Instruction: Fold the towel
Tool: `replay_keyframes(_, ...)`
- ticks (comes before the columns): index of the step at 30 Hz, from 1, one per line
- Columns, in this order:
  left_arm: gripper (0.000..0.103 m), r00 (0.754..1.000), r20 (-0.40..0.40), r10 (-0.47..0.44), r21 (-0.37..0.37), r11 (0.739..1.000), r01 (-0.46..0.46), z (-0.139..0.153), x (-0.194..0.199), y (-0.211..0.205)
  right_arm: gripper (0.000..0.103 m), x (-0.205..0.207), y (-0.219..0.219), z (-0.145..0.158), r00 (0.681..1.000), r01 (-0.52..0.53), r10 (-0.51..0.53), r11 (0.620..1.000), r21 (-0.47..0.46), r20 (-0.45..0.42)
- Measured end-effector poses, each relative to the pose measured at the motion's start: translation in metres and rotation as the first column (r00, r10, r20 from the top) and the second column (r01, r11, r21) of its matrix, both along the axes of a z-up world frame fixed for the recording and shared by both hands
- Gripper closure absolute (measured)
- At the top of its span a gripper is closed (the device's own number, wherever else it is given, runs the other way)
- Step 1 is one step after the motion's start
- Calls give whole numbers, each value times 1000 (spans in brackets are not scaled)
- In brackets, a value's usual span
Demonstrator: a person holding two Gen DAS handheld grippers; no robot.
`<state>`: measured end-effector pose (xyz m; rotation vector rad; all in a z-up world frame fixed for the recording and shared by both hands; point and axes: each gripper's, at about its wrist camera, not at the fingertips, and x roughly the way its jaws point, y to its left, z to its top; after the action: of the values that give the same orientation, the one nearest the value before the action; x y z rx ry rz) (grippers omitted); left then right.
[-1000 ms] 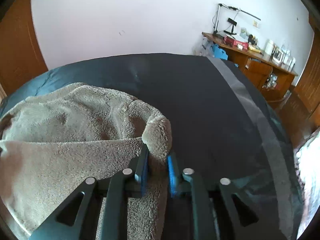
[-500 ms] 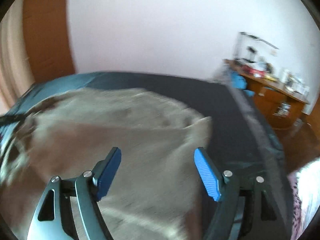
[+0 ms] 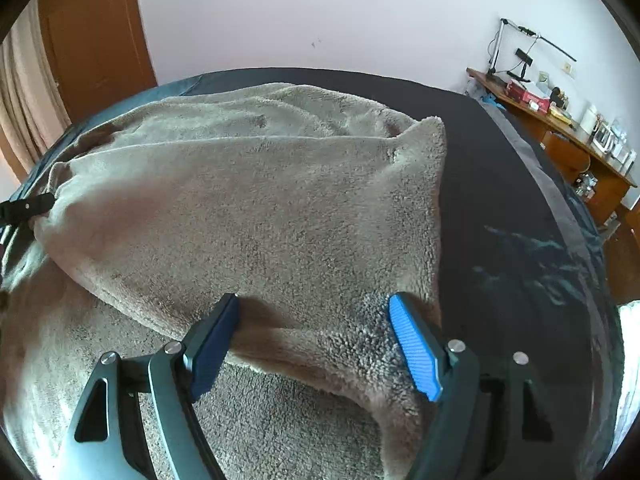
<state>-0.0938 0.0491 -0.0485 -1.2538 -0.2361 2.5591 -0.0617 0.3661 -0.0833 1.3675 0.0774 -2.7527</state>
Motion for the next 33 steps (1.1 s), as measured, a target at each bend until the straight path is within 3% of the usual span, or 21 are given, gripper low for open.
replay_keyframes(3,31,1000,-11,-11,-49,999,11,-3,0,8,23,0,-5,-1,1000,8,-7,999,36,-12)
replay_keyframes(11,31,1000,-3,10,-60,998,-10,9,12,19,22,7,-18,10,999,34,-34,997,64,-8)
replay_keyframes(19,31,999,31,-11,-25,1000,11,2,41,23,21,40,-73,31,991,-130,130,991,13,-28)
replay_keyframes(26,31,999,35,2,-18,1000,-2,-8,46,19,20,37,-95,-3,987,-149,146,988,47,67)
replay_keyframes(27,31,999,37,5,-12,1000,-5,-7,47,18,16,39,-92,-6,989,-141,139,990,31,57)
replay_keyframes(33,31,999,42,33,30,999,-35,-6,67,2,14,39,-90,-7,992,-114,112,993,36,55)
